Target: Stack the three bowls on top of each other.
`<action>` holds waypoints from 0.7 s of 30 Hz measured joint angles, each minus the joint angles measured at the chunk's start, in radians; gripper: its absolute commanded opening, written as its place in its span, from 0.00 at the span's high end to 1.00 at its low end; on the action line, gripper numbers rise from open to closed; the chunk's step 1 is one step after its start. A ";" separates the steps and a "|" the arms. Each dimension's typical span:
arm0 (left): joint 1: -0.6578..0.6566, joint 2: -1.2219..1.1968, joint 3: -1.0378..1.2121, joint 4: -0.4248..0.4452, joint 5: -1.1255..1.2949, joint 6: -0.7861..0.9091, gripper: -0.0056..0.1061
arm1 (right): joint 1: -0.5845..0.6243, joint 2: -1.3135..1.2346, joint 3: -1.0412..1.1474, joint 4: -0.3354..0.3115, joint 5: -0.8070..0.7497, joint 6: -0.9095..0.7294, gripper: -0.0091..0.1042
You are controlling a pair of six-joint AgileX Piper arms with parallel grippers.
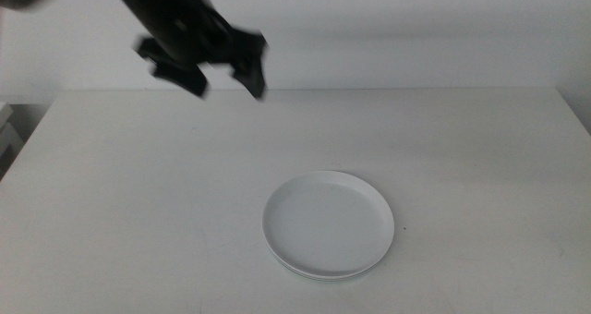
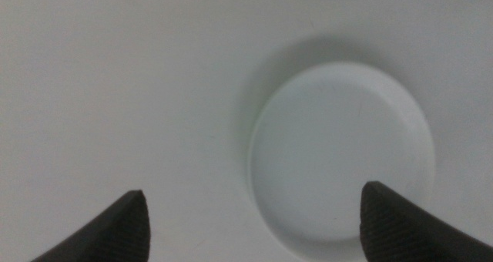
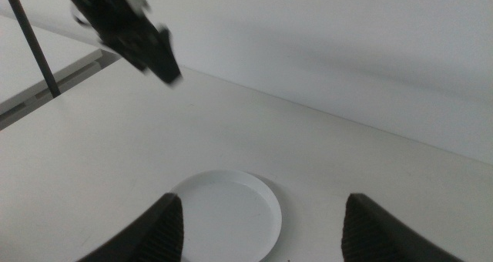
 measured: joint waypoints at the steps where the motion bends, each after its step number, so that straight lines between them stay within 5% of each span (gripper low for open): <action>1: 0.007 -0.030 -0.001 0.012 0.006 -0.017 0.15 | 0.000 0.000 0.000 0.000 0.000 0.000 0.44; 7: 0.015 -0.202 -0.005 0.106 0.018 -0.068 0.16 | 0.000 0.000 0.000 0.000 0.000 0.000 0.44; 21: 0.015 -0.438 0.008 0.165 0.034 -0.106 0.16 | 0.000 0.000 0.000 0.000 0.000 0.000 0.44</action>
